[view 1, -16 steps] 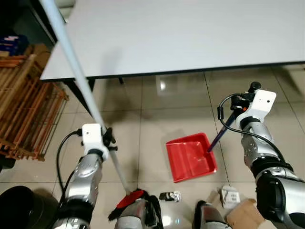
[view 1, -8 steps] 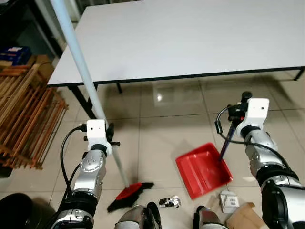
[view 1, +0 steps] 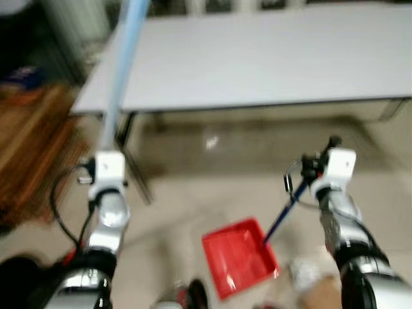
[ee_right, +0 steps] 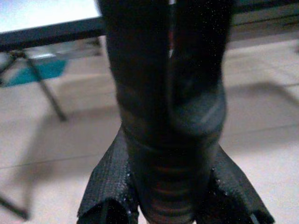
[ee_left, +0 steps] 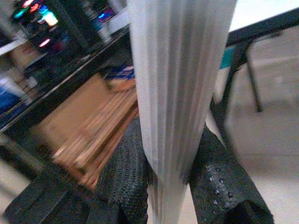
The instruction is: Sweep floor
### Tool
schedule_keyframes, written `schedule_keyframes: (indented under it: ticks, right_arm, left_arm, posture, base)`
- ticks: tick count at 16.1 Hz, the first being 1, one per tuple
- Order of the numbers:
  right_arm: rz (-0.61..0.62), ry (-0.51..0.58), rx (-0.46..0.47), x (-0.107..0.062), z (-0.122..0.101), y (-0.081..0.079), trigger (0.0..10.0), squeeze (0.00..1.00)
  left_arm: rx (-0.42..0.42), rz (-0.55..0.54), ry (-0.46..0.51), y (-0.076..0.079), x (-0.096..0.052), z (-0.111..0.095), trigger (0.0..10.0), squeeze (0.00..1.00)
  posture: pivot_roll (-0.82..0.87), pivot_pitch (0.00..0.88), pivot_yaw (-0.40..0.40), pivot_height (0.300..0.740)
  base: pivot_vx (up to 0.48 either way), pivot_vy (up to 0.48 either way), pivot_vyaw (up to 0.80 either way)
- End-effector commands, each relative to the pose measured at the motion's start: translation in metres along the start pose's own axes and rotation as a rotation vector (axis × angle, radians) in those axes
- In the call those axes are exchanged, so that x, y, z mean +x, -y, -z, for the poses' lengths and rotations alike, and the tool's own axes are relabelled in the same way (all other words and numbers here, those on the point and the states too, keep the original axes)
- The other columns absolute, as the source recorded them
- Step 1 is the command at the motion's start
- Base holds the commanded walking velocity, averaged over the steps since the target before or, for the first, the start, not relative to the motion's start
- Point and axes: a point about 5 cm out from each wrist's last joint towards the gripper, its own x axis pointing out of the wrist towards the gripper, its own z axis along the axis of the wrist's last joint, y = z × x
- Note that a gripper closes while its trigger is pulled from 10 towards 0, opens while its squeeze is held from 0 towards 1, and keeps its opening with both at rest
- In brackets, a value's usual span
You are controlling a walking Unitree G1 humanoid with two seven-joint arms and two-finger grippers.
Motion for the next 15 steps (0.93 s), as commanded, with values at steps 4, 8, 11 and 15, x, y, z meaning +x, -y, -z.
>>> schedule_keyframes:
  ticks: [4,8,11,15]
  right_arm:
    - [0.029,0.031,0.021,-0.011,-0.001,0.015,10.0,0.00]
    - [0.059,0.029,0.007,-0.016,-0.002,0.026,10.0,0.00]
    - [0.061,0.030,0.007,-0.016,-0.004,0.024,10.0,0.00]
    - [0.063,0.027,0.012,-0.016,-0.004,0.022,10.0,0.00]
  left_arm:
    - [-0.249,0.262,-0.036,0.021,-0.004,-0.004,10.0,0.00]
    - [-0.255,0.278,-0.022,0.030,-0.005,-0.010,10.0,0.00]
    - [-0.259,0.305,-0.052,0.032,-0.007,-0.003,10.0,0.00]
    - [-0.273,0.320,-0.063,0.033,-0.007,-0.001,10.0,0.00]
  posture:
    - [-0.25,0.089,0.135,0.740]
    - [-0.27,0.084,0.138,0.740]
    - [-0.27,0.076,0.140,0.740]
    - [-0.27,0.069,0.137,0.740]
  base:
    - [0.063,0.000,0.00]
    - [0.282,0.000,0.00]
    - [0.000,0.000,0.00]
    - [0.000,0.000,0.00]
